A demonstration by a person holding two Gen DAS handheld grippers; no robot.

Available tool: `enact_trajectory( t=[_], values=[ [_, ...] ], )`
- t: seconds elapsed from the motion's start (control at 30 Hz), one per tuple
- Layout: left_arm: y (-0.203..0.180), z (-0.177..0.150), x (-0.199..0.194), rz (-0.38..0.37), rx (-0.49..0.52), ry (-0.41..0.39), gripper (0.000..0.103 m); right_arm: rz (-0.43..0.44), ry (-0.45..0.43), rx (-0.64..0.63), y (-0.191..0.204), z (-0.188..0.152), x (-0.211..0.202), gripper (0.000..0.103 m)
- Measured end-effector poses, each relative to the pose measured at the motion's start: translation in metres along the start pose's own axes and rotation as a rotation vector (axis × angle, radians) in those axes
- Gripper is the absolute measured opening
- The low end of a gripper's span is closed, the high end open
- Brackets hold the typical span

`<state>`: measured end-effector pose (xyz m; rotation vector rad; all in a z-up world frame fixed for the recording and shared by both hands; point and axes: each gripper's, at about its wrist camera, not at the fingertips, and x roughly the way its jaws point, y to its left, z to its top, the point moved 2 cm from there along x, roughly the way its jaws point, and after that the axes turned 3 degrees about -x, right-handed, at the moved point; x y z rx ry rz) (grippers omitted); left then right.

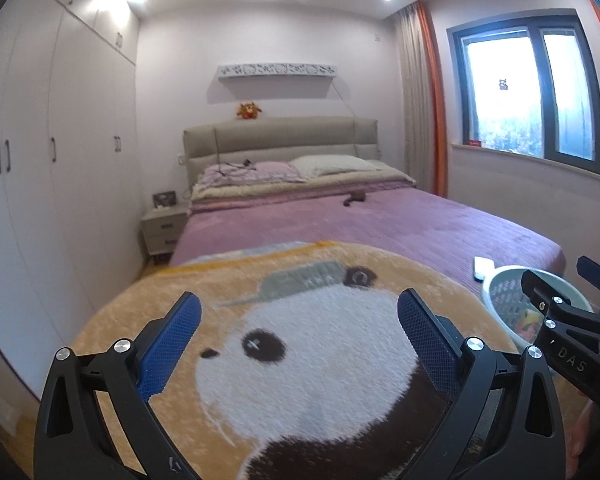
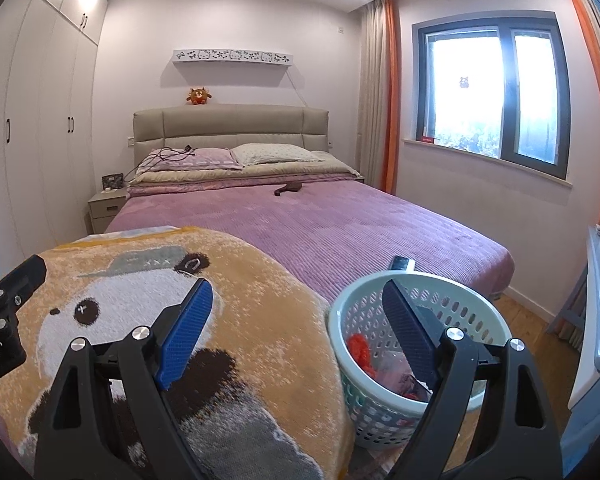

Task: Collect trash

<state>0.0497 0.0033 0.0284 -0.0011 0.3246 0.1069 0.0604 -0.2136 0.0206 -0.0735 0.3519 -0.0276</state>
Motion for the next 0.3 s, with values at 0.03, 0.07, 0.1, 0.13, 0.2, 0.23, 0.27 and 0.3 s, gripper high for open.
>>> enact_trajectory(
  t=[0.03,0.07,0.1,0.13,0.2,0.23,0.27,0.3],
  values=[
    [0.003,0.001,0.001,-0.002,-0.002,0.003,0.095,0.004,-0.004,-0.002,0.003,0.002,0.001,0.083],
    [0.005,0.002,0.002,-0.006,-0.008,0.011,0.095,0.008,-0.006,-0.004,0.005,0.004,0.002,0.083],
    [0.009,0.002,0.004,-0.012,-0.018,0.023,0.095,0.012,-0.006,-0.005,0.007,0.005,0.003,0.083],
    [0.012,0.002,0.006,-0.018,-0.029,0.035,0.095,0.017,-0.007,-0.005,0.009,0.007,0.004,0.083],
    [0.018,0.002,0.01,-0.022,-0.046,0.047,0.095,0.029,-0.007,-0.012,0.015,0.008,0.008,0.083],
    [0.023,0.001,0.013,-0.016,-0.059,0.055,0.095,0.034,-0.006,-0.018,0.018,0.009,0.011,0.083],
    [0.026,-0.001,0.016,-0.012,-0.069,0.063,0.095,0.039,-0.003,-0.021,0.021,0.009,0.012,0.083],
    [0.029,-0.002,0.018,-0.01,-0.079,0.073,0.095,0.047,0.003,-0.024,0.025,0.01,0.016,0.083]
  ],
)
